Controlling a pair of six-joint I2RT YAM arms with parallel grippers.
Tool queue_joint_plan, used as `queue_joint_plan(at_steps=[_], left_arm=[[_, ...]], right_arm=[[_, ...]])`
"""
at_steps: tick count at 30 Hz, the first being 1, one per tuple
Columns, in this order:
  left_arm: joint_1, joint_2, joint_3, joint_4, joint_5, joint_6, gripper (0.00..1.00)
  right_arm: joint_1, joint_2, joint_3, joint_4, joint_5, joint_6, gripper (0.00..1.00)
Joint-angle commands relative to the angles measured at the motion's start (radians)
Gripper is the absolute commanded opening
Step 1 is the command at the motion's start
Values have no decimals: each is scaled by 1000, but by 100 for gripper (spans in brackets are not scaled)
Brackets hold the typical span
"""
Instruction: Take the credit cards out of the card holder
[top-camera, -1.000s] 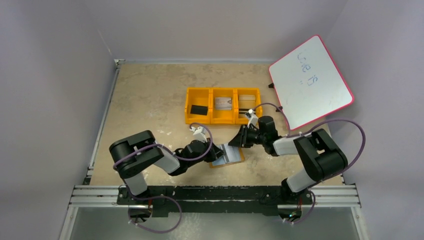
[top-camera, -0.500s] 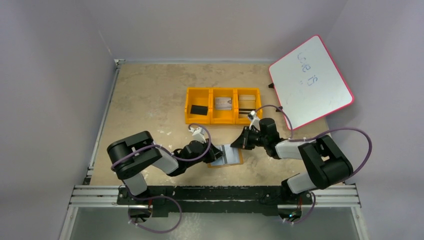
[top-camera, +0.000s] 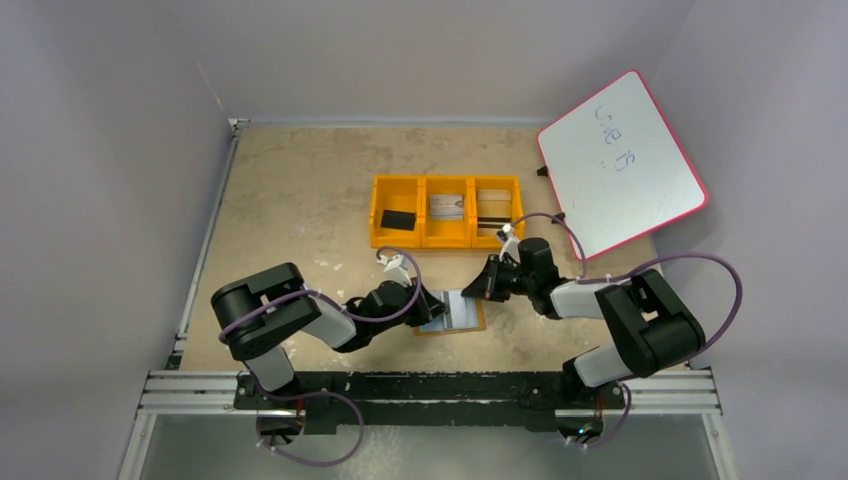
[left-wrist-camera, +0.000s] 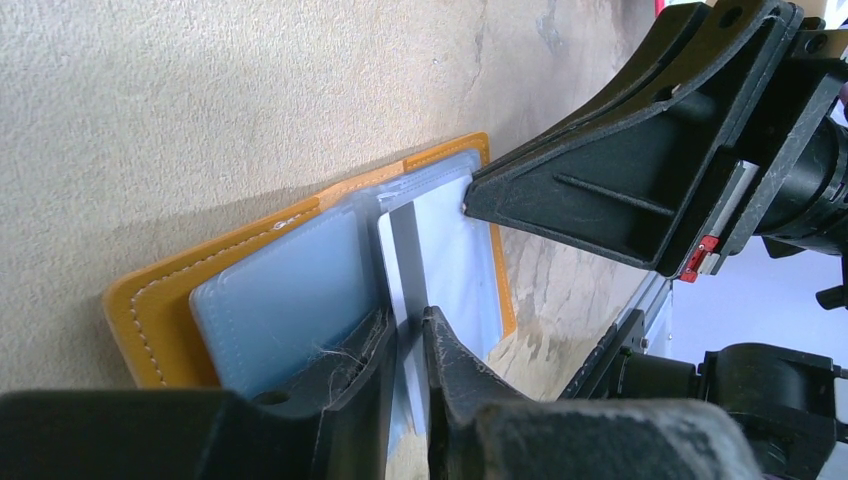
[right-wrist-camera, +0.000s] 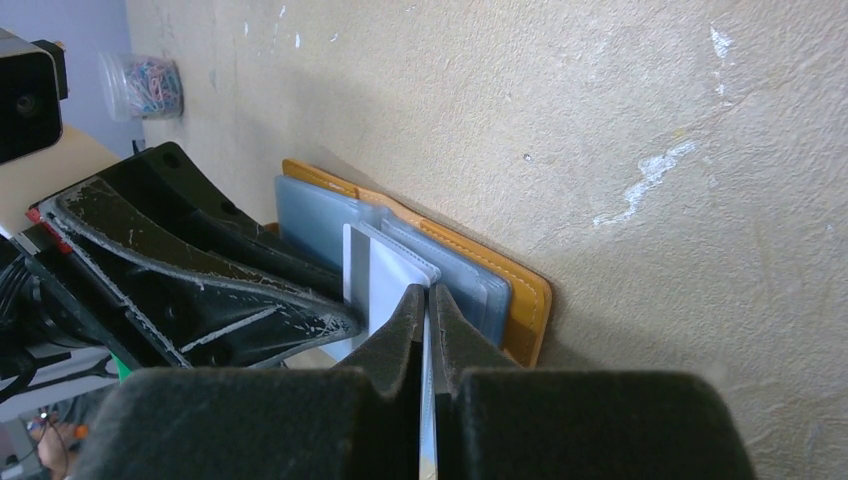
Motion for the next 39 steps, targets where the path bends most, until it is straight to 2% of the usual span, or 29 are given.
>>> queue_joint_plan(at_steps=[1, 4, 20, 25, 27, 28, 31, 39], left_arm=[[6, -19, 10, 16, 0, 8, 15], [6, -28, 5, 12, -4, 12, 0], [6, -72, -1, -106, -75, 14, 0], [7, -61, 5, -96, -58, 21, 0], [7, -42, 20, -95, -37, 28, 0], [7, -30, 30, -101, -32, 30, 0], [5, -9, 37, -95, -27, 28, 12], [6, -31, 38, -126, -30, 28, 16]], right_arm=[[2, 4, -11, 10, 21, 8, 0], [2, 0, -7, -2, 28, 7, 0], [2, -96, 25, -147, 136, -37, 0], [2, -84, 35, -115, 55, -69, 1], [4, -82, 26, -36, -4, -69, 16], [3, -78, 25, -18, -36, -65, 20], [4, -74, 33, -18, -70, -77, 27], [3, -24, 46, -118, -17, -116, 30]])
